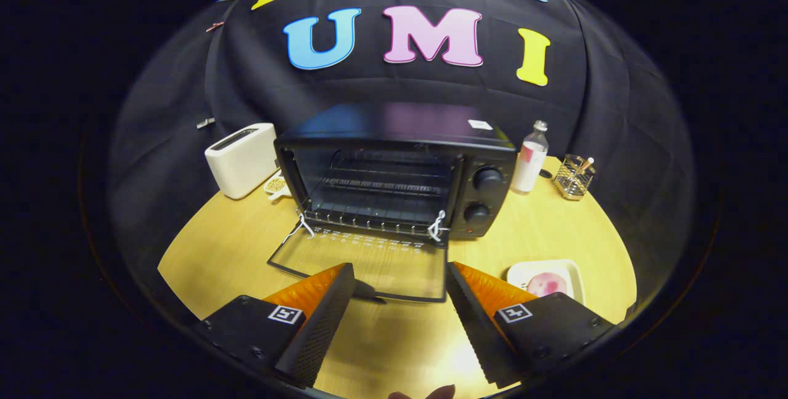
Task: Open the toaster oven, put the food inside, and close the toaster oven door.
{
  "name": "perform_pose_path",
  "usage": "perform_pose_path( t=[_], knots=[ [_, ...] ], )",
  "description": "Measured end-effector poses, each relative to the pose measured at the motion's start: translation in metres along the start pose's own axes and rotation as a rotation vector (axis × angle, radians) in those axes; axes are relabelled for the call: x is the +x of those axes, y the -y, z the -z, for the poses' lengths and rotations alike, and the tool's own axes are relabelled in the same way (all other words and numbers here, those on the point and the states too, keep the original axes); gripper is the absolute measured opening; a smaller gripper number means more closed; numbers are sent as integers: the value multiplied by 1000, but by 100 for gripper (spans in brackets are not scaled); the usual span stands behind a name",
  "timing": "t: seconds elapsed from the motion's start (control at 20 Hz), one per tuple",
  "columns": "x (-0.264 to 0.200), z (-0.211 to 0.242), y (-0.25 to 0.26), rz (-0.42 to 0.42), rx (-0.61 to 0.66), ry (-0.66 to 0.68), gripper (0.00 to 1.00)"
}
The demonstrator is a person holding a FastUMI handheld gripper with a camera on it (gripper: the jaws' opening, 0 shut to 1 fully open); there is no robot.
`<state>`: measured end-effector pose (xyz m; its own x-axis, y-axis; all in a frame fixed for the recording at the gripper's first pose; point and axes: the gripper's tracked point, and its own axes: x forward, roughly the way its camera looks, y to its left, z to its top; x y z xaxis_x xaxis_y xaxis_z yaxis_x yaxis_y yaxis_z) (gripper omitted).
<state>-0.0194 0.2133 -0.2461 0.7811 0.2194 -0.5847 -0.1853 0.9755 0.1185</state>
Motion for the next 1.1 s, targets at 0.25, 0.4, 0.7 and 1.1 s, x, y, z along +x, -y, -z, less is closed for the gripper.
perform_pose_path(
  t=[0.25,0.4,0.7,1.1],
  knots=[
    [-24,0,67,0,14,-38,99],
    [-33,6,109,-9,37,-73,99],
    [-29,33,180,-56,86,-212,100],
    [10,93,260,-88,191,-505,100]
  ],
)
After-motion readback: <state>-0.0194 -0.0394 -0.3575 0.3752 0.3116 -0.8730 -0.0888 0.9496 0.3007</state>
